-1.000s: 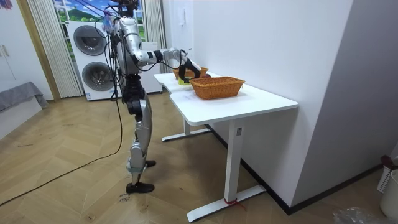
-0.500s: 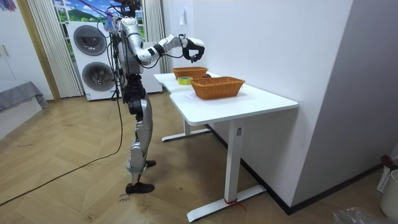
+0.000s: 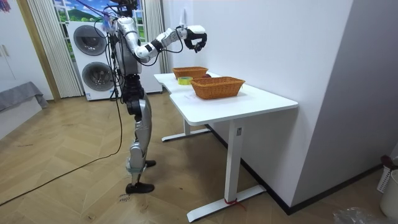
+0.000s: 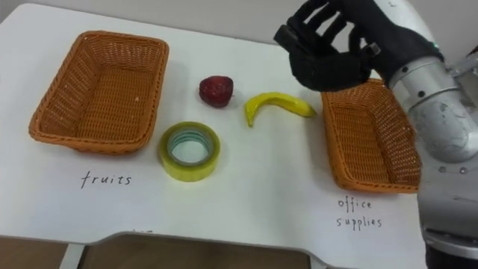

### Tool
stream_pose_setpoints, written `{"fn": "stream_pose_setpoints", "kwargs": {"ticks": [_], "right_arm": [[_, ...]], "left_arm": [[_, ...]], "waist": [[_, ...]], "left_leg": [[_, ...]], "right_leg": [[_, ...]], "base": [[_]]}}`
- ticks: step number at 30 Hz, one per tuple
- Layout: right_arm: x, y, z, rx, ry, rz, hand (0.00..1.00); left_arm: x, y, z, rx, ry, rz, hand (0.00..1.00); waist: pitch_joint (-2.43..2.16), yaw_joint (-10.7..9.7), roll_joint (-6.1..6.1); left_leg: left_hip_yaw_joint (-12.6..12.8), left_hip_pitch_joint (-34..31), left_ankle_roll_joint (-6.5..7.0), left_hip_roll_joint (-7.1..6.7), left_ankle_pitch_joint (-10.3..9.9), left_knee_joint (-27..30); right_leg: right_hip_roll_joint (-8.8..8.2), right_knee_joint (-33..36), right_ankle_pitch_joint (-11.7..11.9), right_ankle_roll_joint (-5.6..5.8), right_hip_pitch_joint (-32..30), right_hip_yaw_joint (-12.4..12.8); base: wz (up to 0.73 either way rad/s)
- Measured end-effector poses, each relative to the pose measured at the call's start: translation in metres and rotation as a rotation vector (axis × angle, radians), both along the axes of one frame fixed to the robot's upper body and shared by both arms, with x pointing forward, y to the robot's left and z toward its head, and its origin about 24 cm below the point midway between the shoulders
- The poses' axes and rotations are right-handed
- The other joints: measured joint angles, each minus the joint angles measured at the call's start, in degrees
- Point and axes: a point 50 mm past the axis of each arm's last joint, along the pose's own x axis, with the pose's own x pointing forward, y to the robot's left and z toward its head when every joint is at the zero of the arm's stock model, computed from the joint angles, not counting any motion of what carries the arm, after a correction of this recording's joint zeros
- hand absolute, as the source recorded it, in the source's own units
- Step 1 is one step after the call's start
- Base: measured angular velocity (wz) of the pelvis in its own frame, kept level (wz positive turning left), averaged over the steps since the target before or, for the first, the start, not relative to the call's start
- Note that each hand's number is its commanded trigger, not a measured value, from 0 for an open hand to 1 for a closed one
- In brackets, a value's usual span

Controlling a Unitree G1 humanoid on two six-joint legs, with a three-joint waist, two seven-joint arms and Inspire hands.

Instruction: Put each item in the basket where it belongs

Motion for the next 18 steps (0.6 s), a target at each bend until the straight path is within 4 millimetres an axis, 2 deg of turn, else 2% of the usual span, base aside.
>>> {"fn": "stream_pose_setpoints", "kwargs": {"ticks": [10, 18], "right_arm": [[0.007, -0.022, -0.010, 0.030, -0.001, -0.104, 1.00], [0.008, -0.038, -0.014, 0.121, -0.048, -0.187, 1.00]], "left_arm": [[0.003, 0.000, 0.001, 0.002, -0.006, -0.010, 0.00], [0.008, 0.000, 0.003, 0.011, -0.024, -0.013, 0.00]], "waist": [[0.32, -1.8, 0.03], [0.23, -3.0, 0.54]], "left_leg": [[-0.5, -0.6, 0.00, -0.01, 0.0, 0.5], [-0.3, -0.5, 0.00, -0.02, 0.0, 0.5]], "right_leg": [[0.01, 0.1, 0.0, 0.00, -0.1, -0.3], [0.01, 0.1, 0.0, 0.00, -0.2, 0.1]], "base": [[0.02], [0.00]]}}
